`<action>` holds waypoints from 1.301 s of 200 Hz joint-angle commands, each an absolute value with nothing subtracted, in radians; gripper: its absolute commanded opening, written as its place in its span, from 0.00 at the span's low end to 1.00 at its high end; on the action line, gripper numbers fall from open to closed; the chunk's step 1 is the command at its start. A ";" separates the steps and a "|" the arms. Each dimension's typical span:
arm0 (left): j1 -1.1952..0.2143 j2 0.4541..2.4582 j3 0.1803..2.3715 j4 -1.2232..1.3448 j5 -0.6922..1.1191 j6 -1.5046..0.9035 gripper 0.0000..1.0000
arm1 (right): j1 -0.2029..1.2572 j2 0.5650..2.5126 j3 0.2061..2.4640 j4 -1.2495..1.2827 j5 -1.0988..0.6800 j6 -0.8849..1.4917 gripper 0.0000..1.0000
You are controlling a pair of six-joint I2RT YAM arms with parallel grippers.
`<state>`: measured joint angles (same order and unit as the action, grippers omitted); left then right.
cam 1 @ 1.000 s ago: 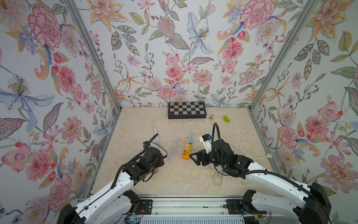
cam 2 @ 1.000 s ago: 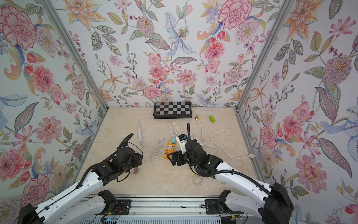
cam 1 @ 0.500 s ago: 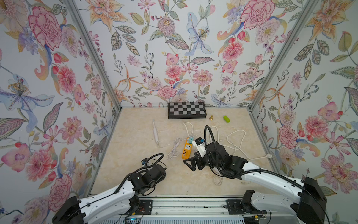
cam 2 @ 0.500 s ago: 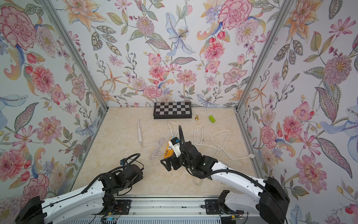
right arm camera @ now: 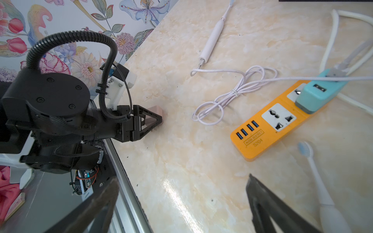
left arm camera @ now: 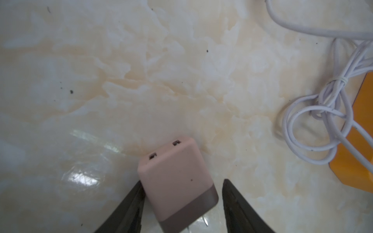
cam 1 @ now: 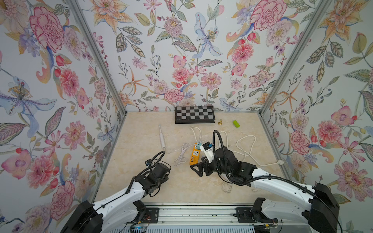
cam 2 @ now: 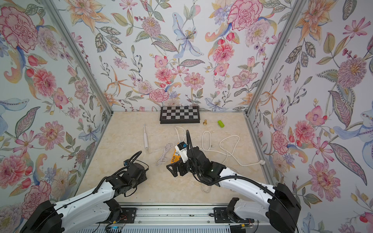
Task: Charge the electric toothbrush
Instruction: Pick up the plug from the center of the board.
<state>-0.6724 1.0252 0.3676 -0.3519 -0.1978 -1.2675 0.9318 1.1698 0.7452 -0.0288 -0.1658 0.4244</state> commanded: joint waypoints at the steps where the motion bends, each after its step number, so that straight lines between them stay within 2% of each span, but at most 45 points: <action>1: -0.662 1.102 0.430 -0.366 -0.216 -1.154 0.58 | 0.923 1.162 0.729 -0.003 -0.157 0.454 1.00; 55: -0.663 1.202 0.471 -0.423 -0.255 -1.085 0.51 | 0.886 1.178 0.726 0.000 -0.223 0.506 1.00; 81: -0.664 1.219 0.488 -0.453 -0.277 -1.070 0.43 | 0.870 1.186 0.731 0.000 -0.228 0.525 1.00; 105: -0.666 1.203 0.499 -0.445 -0.280 -1.039 0.33 | 0.841 1.189 0.732 0.000 -0.266 0.555 1.00; 145: -0.686 1.106 0.567 -0.428 -0.264 -0.886 0.25 | 0.781 1.128 0.722 -0.036 -0.349 0.577 1.00; 193: -0.730 0.997 0.590 -0.108 -0.014 -0.546 0.26 | 0.660 1.062 0.766 -0.202 -0.536 0.662 1.00; 222: -0.743 1.071 0.643 0.052 0.195 -0.344 0.24 | 0.656 1.070 0.836 -0.324 -0.573 0.701 1.00; 260: -0.786 1.171 0.717 0.178 0.419 -0.151 0.23 | 0.659 1.100 0.867 -0.339 -0.646 0.765 1.00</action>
<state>-0.7563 1.1290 0.6655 0.0303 0.2070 -0.3630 0.6586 1.0786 0.8318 -0.2813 -0.5766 0.7021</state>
